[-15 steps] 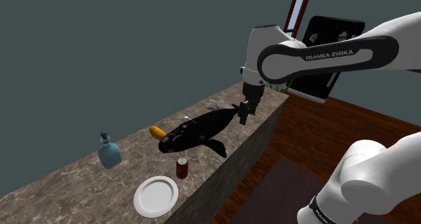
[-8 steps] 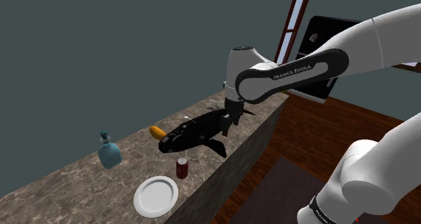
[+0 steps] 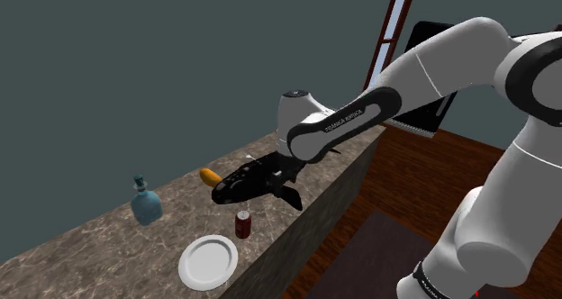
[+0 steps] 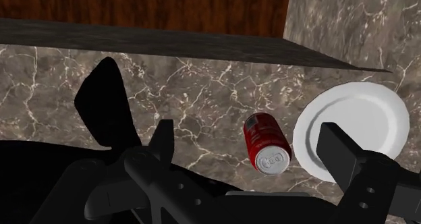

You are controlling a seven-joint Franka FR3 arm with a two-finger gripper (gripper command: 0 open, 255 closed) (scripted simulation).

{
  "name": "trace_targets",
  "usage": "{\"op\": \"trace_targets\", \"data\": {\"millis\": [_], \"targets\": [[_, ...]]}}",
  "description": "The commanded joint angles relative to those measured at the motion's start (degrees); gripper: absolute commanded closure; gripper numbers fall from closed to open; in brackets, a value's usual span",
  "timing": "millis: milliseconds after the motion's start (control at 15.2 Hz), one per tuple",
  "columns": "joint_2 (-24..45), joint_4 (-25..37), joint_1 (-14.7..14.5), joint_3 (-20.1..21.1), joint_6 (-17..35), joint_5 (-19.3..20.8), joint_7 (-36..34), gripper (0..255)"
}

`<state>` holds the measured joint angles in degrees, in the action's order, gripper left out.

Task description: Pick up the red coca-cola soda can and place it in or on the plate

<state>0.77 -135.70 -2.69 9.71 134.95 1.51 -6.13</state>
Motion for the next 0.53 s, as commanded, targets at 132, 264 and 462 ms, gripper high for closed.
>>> {"op": "trace_targets", "data": {"millis": [132, 264, 462], "targets": [[9.21, 5.11, -0.85, 0.37, 4.34, 1.91, -2.84, 0], [13.71, 7.85, -1.51, 0.27, 6.18, 2.92, -4.21, 0], [20.41, 12.5, -2.72, -0.13, 8.39, 4.29, -6.04, 0]]}}
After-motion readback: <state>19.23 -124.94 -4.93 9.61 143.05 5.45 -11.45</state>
